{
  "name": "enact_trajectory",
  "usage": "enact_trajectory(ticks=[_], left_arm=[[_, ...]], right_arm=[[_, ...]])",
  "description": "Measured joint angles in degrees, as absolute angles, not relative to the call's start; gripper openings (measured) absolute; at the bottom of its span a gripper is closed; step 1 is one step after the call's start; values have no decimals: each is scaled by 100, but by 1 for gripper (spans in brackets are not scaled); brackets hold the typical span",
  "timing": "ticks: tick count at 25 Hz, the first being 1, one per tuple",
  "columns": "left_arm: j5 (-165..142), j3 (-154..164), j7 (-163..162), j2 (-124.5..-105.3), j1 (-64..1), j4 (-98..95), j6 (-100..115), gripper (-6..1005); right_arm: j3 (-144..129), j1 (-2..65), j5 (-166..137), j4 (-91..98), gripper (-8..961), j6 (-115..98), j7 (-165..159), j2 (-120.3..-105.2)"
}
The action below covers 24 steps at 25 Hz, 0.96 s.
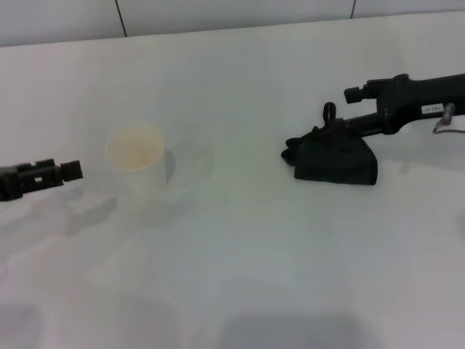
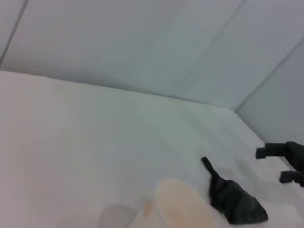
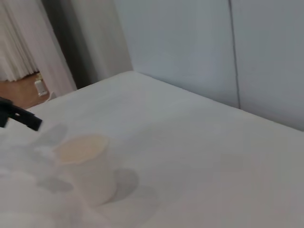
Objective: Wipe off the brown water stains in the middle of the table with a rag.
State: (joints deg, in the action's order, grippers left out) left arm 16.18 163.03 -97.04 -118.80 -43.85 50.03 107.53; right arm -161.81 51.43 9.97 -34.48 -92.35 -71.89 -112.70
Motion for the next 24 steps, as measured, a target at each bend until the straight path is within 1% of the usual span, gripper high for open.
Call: enact_trajectory(ticks=[6,13,18,21,24], left_arm=[[1720,16303,-9531,-11842,-4172,4329,10385,892],[1737,16303,-9335,-11847,-4161,4102,10405,892],[1723,16303,-9332,-11845,-4172,4084,10407,892],[1723,16303,-9332,-11849,-4158,4080,10388,892],[1714,16303,-9331,-11857,-4156,4072,10396,892]], right_arm=[[-16183,5074,967,-3476,861,-9200,-6936,-11381],[-16190,4927,693,-3504,861,-9111,-6599,-11382],[-16190,4902,548,-3473,861,-9169,-6462,-11417],[-16190,4897,446,-3480,861,-9135,-6441,-11465],[-16190,4895,433,-3490,861,-9133,-6432,-11473]])
